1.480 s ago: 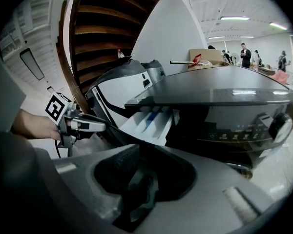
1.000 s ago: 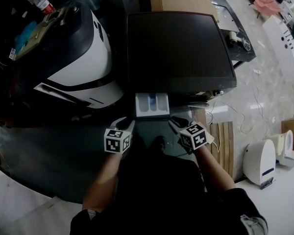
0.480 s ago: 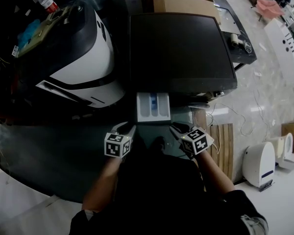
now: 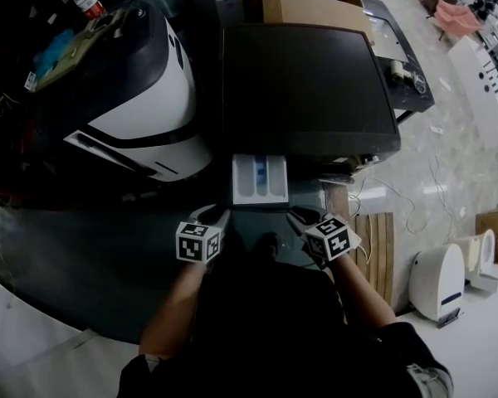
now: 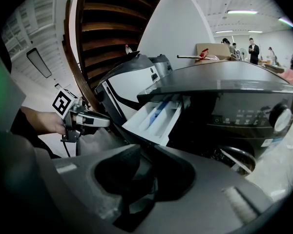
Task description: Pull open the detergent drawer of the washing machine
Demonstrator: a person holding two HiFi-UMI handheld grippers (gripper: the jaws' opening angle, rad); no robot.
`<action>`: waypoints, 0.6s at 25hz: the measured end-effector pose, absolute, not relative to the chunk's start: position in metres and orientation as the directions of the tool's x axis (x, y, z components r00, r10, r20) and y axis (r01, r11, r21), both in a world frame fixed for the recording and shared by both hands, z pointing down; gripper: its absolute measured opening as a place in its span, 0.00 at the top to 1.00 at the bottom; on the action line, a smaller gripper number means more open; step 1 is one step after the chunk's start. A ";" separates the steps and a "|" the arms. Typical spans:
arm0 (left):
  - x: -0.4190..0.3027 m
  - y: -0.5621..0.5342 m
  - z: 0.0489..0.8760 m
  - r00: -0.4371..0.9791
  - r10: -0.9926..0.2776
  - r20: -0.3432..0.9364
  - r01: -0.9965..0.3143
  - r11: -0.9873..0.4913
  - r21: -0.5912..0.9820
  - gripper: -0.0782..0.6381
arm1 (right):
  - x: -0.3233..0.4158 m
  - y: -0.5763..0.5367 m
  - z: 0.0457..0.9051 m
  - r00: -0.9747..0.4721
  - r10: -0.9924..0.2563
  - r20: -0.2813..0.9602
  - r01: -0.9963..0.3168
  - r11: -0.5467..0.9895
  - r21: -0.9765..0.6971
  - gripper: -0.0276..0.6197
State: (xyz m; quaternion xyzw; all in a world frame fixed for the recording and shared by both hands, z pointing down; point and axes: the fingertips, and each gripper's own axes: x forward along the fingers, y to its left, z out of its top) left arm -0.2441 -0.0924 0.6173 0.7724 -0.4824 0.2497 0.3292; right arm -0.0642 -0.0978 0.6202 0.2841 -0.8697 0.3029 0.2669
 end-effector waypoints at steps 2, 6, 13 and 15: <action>-0.245 -0.092 0.618 0.439 -0.553 0.708 -0.896 -0.324 0.303 0.75 | -0.063 -0.098 0.621 -0.705 -0.310 0.638 -0.646 0.652 -0.397 0.82; -0.255 -0.093 0.607 0.476 -0.517 0.712 -0.878 -0.328 0.348 0.81 | -0.064 -0.099 0.617 -0.715 -0.249 0.654 -0.614 0.670 -0.417 0.82; -0.262 -0.109 0.576 0.458 -0.559 0.691 -0.883 -0.373 0.284 0.82 | -0.073 -0.117 0.592 -0.761 -0.288 0.581 -0.585 0.692 -0.423 0.82; -0.257 -0.113 0.569 0.466 -0.563 0.683 -0.878 -0.390 0.278 0.82 | -0.076 -0.119 0.587 -0.764 -0.294 0.574 -0.582 0.699 -0.415 0.82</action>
